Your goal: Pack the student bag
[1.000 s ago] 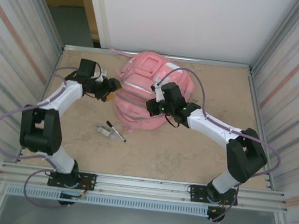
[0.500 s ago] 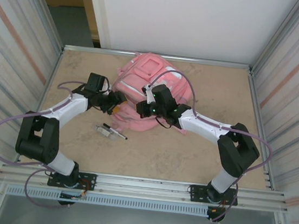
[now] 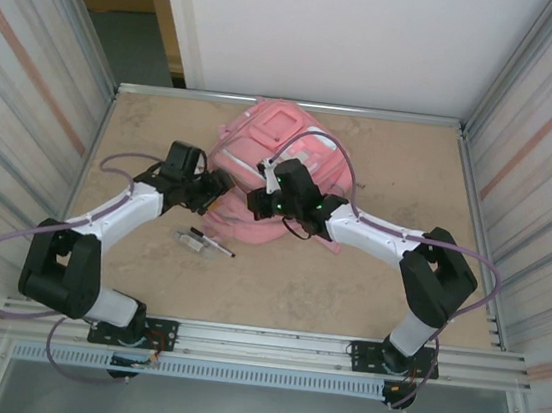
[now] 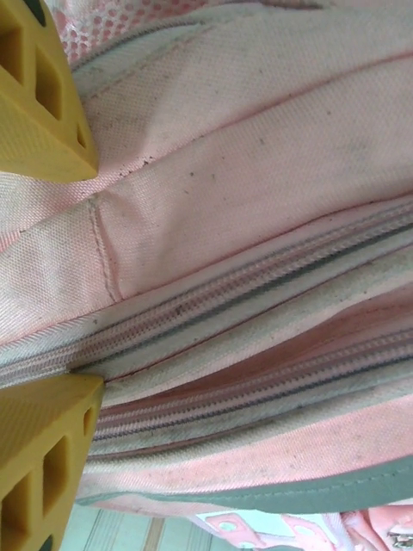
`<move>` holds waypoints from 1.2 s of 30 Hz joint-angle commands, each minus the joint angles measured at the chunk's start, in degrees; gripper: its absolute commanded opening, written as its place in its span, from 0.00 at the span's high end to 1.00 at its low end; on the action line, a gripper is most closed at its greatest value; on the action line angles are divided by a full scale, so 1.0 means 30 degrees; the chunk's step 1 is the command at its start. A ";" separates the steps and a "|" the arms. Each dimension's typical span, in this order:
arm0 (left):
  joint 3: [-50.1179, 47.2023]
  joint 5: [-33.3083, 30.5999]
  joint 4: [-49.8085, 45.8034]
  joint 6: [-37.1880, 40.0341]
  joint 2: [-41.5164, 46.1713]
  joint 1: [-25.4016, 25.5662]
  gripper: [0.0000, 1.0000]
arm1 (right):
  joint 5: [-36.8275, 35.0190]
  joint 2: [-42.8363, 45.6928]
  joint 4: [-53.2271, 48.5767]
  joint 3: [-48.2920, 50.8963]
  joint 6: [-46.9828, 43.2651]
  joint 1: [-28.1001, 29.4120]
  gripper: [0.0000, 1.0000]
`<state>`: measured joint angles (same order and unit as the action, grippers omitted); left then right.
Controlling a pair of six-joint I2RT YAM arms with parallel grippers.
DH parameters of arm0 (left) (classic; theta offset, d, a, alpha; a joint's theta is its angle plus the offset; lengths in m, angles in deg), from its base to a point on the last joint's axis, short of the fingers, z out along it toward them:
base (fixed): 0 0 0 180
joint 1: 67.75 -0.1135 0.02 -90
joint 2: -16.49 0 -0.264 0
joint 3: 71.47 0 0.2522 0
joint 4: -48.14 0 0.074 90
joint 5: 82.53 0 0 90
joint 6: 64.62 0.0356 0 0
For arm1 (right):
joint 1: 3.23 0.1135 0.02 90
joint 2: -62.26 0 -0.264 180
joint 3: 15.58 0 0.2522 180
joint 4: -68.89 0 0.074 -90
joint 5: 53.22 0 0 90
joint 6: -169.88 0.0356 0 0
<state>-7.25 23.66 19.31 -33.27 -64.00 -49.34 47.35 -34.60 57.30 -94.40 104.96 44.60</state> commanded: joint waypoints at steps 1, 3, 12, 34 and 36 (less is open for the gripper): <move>-0.0660 -0.1550 0.1532 -0.1004 0.1136 0.0479 0.38 | 0.1178 -0.0231 0.0702 -0.0652 0.0431 0.0674 1.00; -0.0902 -0.1456 0.1887 -0.1537 0.1385 0.0454 0.38 | 0.1361 -0.0321 0.0750 -0.0763 0.0726 0.0740 1.00; -0.0355 -0.2764 0.0516 -0.1223 0.2024 0.0527 0.39 | 0.1348 -0.0235 0.0509 -0.1119 0.0613 0.1134 1.00; -0.1555 -0.2095 0.2714 -0.0796 0.0883 -0.0228 1.00 | -0.0808 0.1030 -0.0303 0.1270 -0.0862 0.0472 1.00; -0.1329 -0.1385 0.2536 -0.0190 0.0521 -0.0714 1.00 | -0.1106 0.1762 -0.0216 0.2445 -0.1742 0.0103 1.00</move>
<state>-12.15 17.28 24.93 -37.82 -61.05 -49.12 46.47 -33.31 57.39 -90.46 103.54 46.59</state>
